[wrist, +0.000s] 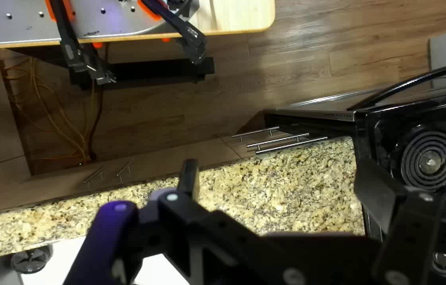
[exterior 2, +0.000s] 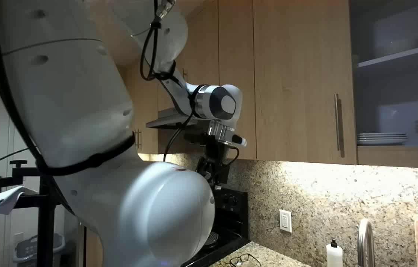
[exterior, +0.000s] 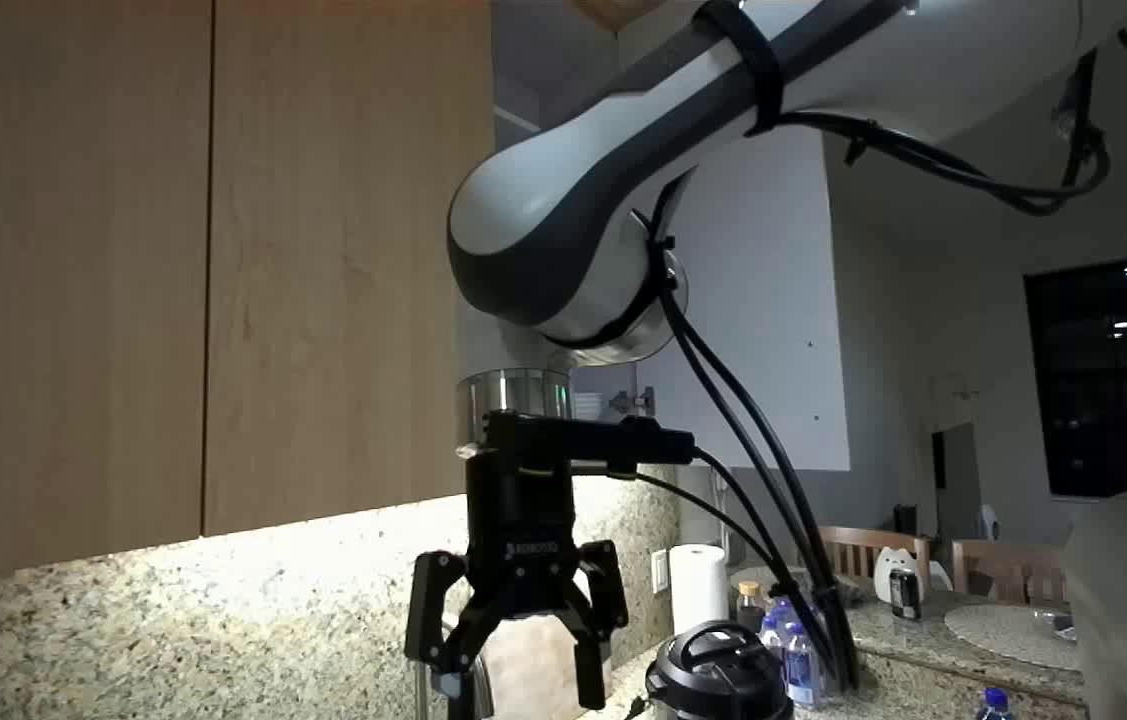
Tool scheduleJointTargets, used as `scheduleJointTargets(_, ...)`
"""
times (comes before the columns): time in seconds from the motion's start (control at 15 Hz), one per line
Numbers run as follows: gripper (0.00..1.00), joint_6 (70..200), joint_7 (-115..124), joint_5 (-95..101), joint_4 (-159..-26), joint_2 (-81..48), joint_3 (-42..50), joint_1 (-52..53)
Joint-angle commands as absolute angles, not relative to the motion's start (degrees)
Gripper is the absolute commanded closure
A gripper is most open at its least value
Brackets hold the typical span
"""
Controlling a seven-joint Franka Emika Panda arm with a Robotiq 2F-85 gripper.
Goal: Close the right door of the top cabinet.
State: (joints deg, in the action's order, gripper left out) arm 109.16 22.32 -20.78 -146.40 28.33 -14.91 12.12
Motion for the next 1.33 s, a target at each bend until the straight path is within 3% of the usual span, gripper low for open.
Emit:
scheduleJointTargets(0.0, 0.0, 109.0, 22.3, -20.8, -146.3, 28.4, -15.0, 11.9)
scheduleJointTargets(1.27, 0.0, 110.9, 24.9, -23.1, -156.4, 39.8, -12.2, 9.6)
